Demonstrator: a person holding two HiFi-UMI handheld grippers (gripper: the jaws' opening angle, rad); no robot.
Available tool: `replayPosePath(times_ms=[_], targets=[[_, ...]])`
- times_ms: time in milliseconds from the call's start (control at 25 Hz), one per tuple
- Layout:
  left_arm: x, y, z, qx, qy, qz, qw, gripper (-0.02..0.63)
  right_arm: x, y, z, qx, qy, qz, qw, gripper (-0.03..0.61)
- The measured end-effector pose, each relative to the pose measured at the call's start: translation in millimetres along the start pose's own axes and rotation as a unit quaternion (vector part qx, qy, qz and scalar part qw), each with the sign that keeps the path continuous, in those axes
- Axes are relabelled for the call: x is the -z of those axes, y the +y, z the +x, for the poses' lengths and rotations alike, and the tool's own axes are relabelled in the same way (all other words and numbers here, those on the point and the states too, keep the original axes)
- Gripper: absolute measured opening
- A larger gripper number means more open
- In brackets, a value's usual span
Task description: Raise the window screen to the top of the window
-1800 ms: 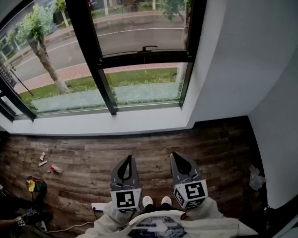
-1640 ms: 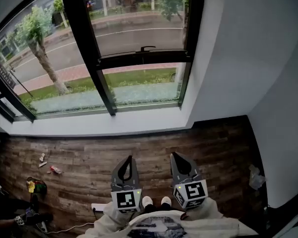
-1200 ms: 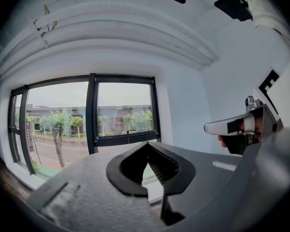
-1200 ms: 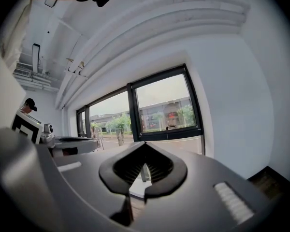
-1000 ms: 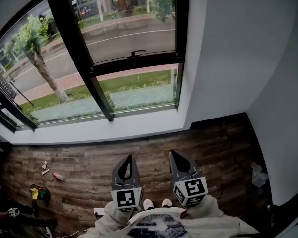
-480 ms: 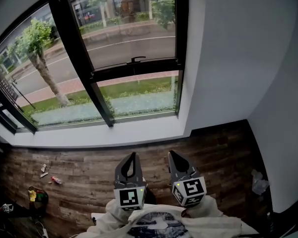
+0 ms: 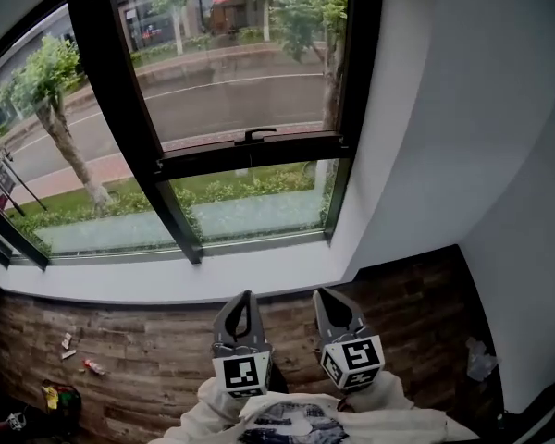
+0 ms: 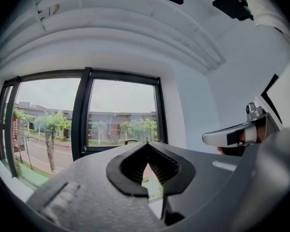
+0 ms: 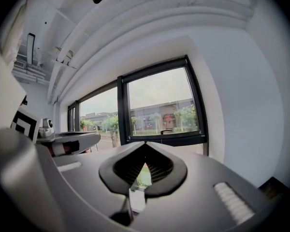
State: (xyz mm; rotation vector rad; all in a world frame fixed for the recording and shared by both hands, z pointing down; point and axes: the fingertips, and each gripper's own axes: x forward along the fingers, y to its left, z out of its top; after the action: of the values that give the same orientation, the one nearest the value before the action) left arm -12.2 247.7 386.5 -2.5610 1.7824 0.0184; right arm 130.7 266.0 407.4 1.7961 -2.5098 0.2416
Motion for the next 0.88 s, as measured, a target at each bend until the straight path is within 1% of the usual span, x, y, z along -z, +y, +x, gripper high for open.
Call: replayPosePath(times_ms=[120, 320, 440, 520, 720, 880], targets=[[5, 49, 51, 0.002, 0.010, -0.013, 0.9999, 0.005, -10, 5, 68, 0.001, 0.013, -0.003, 1.000, 0.006], [21, 129, 124, -0.001, 0.032, 0.006, 0.9995, 0.005, -20, 15, 170, 0.007, 0.027, -0.009, 1.000, 0.006], [20, 166, 162, -0.003, 0.031, 0.008, 0.9995, 0.004, -29, 12, 218, 0.021, 0.032, -0.011, 0.999, 0.006], [21, 183, 182, -0.001, 0.031, 0.006, 0.9995, 0.005, -33, 11, 241, 0.027, 0.035, -0.013, 0.999, 0.006], [23, 202, 221, -0.003, 0.032, 0.032, 0.9990, 0.005, -36, 6, 273, 0.037, 0.044, -0.017, 0.998, 0.006], [25, 204, 239, 0.003, 0.034, 0.025, 0.9991, 0.003, -34, -4, 291, 0.039, 0.052, -0.014, 0.998, 0.006]])
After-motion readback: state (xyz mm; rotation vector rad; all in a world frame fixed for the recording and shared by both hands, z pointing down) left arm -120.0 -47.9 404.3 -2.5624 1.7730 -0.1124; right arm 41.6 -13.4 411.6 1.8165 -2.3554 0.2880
